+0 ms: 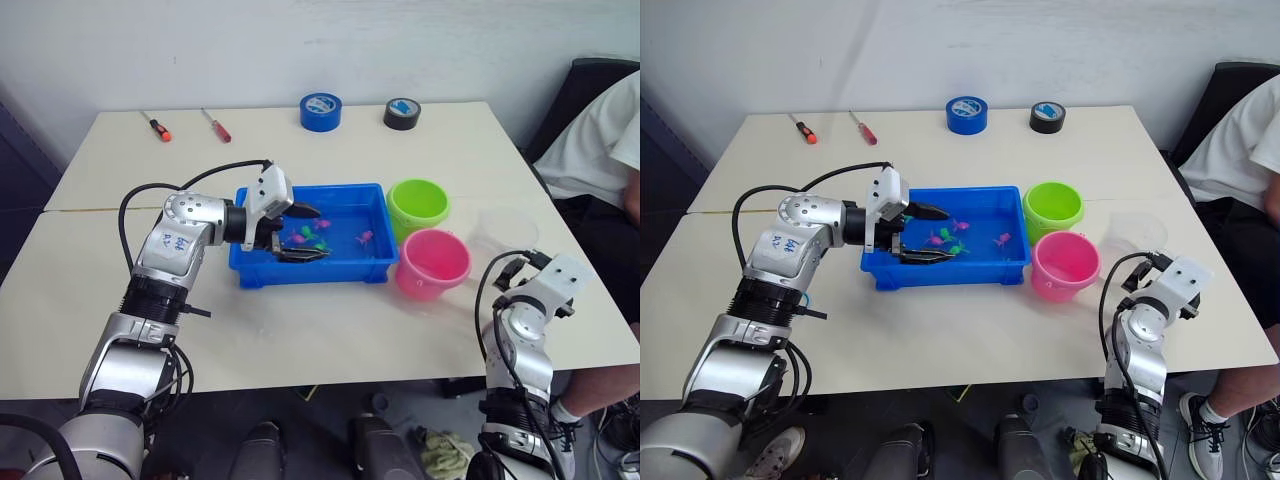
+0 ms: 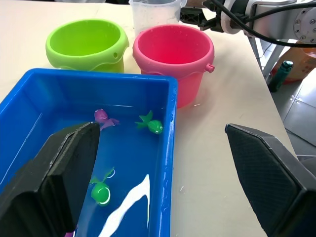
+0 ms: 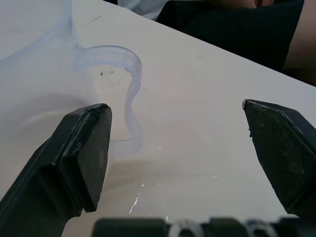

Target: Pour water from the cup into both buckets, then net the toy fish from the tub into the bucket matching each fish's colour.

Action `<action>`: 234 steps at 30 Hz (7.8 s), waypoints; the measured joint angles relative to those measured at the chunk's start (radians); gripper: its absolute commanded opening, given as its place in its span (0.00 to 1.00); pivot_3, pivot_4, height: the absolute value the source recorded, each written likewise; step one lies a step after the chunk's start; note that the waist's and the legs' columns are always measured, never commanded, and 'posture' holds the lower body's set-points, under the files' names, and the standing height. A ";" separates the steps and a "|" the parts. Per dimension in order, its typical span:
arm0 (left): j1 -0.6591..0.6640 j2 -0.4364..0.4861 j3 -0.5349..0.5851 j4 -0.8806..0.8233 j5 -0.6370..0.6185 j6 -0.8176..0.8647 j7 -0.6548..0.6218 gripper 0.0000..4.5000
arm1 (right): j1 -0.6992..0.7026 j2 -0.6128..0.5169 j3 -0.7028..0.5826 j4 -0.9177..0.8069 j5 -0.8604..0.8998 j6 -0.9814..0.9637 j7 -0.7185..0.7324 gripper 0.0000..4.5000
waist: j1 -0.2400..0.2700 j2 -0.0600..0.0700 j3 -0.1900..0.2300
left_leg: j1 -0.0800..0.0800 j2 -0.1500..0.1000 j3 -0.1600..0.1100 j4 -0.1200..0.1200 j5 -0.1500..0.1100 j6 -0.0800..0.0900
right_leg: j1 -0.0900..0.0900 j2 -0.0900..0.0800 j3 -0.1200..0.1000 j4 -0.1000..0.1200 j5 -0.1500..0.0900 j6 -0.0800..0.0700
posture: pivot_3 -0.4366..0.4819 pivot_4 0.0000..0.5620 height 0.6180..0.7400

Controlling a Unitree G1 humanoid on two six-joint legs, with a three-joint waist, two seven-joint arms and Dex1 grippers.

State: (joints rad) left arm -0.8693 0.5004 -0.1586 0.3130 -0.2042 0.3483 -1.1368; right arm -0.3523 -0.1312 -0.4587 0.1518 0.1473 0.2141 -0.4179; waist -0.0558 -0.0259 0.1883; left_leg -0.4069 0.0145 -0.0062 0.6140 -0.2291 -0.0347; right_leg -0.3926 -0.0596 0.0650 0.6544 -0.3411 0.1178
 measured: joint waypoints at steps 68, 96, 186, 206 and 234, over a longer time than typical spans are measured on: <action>0.046 -0.007 0.000 -0.061 -0.002 0.013 0.021 1.00 | 0.161 0.101 0.010 -0.274 -0.005 0.139 -0.045 0.99 | 0.015 0.000 0.000 | 0.000 0.000 0.000 0.000 0.000 0.000 | 0.000 0.000 0.000 0.000 0.000 0.000 | 0.48 0.27 0.95; 0.050 -0.005 0.000 -0.072 -0.002 0.022 0.024 1.00 | 0.019 0.022 -0.021 -0.032 -0.003 0.003 -0.039 0.44 | 0.002 0.000 0.000 | 0.000 0.000 0.000 0.000 0.000 0.000 | 0.000 0.000 0.000 0.000 0.000 0.000 | 0.48 0.27 0.95; 0.051 0.118 0.039 -0.095 -0.113 0.091 -0.152 1.00 | 0.131 -0.597 0.163 -0.327 -0.200 0.059 0.614 0.01 | 0.026 0.003 0.002 | -0.001 0.000 0.007 0.000 0.000 0.000 | 0.000 0.001 0.000 -0.002 0.000 0.001 | 0.48 0.27 0.95; 0.052 0.098 0.032 -0.095 -0.106 0.088 -0.135 1.00 | 0.208 -0.585 0.220 -0.387 -0.405 -0.021 0.602 0.01 | 0.027 0.003 0.002 | -0.001 0.000 0.010 0.001 0.000 0.000 | 0.000 0.001 0.001 -0.001 0.000 0.001 | 0.48 0.27 0.95; 0.052 0.098 0.030 -0.095 -0.106 0.088 -0.135 1.00 | 0.202 -0.572 0.241 -0.382 -0.513 -0.082 0.580 0.01 | 0.026 0.003 0.002 | -0.001 0.000 0.010 0.001 0.000 0.000 | 0.000 0.001 0.001 0.000 0.000 0.001 | 0.48 0.27 0.95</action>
State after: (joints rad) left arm -0.8168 0.5983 -0.1289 0.2179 -0.3107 0.4367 -1.2721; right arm -0.1502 -0.7031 -0.2173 -0.2297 -0.3659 0.1325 0.1618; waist -0.0297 -0.0232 0.1906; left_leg -0.4075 0.0141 0.0035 0.6151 -0.2286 -0.0345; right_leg -0.3925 -0.0591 0.0656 0.6539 -0.3413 0.1184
